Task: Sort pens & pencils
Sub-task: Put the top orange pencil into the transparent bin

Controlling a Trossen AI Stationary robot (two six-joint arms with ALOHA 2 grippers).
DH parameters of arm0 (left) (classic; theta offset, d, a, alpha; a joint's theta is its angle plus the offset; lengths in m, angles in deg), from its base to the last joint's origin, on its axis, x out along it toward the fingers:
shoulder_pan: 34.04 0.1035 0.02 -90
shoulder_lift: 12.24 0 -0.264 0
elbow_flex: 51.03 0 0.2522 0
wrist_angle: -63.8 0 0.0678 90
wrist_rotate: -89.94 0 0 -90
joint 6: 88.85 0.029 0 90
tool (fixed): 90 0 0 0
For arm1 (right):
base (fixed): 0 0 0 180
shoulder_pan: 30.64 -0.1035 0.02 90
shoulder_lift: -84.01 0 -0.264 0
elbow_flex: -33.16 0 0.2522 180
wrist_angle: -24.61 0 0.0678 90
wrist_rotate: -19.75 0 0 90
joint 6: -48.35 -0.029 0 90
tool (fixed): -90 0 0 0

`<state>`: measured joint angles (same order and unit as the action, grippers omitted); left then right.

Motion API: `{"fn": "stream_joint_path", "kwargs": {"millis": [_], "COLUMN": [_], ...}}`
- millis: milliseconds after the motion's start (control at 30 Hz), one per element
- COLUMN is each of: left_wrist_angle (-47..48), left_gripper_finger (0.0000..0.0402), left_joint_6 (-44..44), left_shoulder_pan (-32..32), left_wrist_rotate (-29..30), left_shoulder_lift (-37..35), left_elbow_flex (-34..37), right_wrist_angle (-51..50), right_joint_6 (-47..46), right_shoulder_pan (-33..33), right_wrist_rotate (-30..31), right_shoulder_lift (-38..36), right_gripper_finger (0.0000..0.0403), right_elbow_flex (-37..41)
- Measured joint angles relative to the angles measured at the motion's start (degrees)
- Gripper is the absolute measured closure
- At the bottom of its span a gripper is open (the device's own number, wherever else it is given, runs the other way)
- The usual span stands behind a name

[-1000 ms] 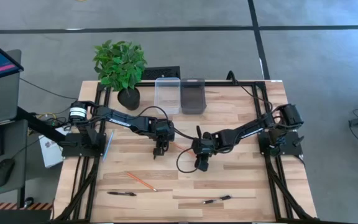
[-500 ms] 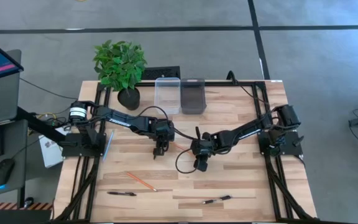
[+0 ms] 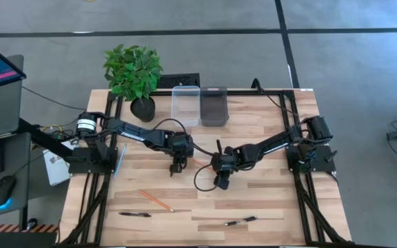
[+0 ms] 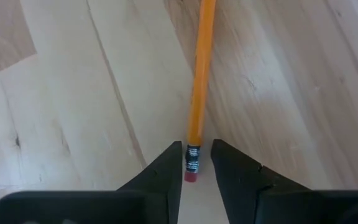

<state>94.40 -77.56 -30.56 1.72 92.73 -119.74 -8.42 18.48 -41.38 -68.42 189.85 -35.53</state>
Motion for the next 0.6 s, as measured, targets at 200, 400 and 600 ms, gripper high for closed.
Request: {"fn": "stream_joint_path", "kwargs": {"millis": [200, 400, 600], "left_wrist_angle": [-0.01, -0.02, 0.68], "left_gripper_finger": [0.029, 0.029, 0.029], "left_joint_6": [-0.02, -0.04, -0.07], "left_shoulder_pan": [0.0, 0.0, 0.02], "left_wrist_rotate": [0.0, 0.03, 0.13], "left_shoulder_lift": [0.0, 0.0, 0.09], "left_elbow_flex": [0.0, 0.0, -1.08], "right_wrist_angle": [-1.51, -3.31, -3.64], "right_joint_6": [-0.16, -0.2, -0.05], "right_shoulder_pan": [-0.15, -0.11, -0.07], "right_wrist_rotate": [-0.21, -0.24, -0.24], "right_shoulder_lift": [-0.04, -0.17, -0.22], "right_gripper_finger": [0.0286, 0.0296, 0.0346], "right_elbow_flex": [-0.02, -0.07, -0.07]}}
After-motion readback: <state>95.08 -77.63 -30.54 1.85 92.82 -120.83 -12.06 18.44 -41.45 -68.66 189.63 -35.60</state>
